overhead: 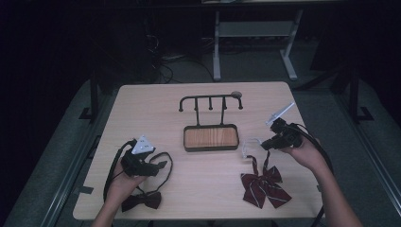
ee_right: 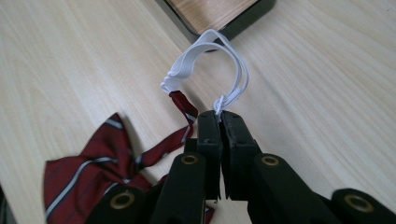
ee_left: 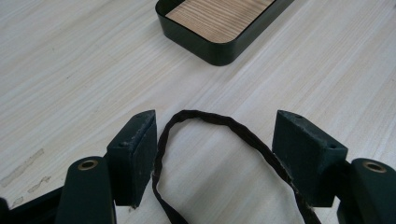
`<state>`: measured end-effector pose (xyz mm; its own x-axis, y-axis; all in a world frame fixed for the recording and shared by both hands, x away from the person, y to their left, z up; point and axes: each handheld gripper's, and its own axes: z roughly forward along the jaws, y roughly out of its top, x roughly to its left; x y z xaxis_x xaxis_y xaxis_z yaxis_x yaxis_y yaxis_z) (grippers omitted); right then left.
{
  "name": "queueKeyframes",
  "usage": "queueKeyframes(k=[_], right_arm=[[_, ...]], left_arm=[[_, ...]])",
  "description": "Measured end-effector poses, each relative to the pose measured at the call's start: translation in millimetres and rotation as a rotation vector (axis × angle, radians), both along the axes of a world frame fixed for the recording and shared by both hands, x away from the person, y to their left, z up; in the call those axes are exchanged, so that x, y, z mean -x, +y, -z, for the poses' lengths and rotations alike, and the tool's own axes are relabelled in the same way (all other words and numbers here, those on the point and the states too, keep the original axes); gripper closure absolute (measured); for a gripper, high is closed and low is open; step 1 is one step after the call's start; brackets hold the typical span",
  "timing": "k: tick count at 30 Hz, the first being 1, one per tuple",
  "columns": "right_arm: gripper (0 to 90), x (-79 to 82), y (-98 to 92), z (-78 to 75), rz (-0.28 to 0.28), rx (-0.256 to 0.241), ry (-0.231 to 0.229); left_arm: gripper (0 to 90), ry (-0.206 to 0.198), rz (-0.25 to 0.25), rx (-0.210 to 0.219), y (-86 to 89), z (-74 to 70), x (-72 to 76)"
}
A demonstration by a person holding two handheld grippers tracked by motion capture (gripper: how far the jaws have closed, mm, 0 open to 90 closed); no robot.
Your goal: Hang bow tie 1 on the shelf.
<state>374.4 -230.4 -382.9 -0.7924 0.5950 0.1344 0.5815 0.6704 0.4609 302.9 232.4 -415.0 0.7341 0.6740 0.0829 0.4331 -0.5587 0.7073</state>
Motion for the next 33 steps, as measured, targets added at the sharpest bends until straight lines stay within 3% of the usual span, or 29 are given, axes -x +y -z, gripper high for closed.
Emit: queueKeyframes(k=[18, 33], right_arm=[[86.6, 5.8, -5.1, -26.8, -0.035, -0.057, -0.019], [86.6, 11.2, -1.1, -49.9, -0.057, -0.058, -0.053]], left_arm=[[31.5, 0.005, 0.0, -0.004, 0.7, 0.9, -0.2], [31.4, 0.009, 0.005, -0.007, 2.3, 2.8, -3.4]])
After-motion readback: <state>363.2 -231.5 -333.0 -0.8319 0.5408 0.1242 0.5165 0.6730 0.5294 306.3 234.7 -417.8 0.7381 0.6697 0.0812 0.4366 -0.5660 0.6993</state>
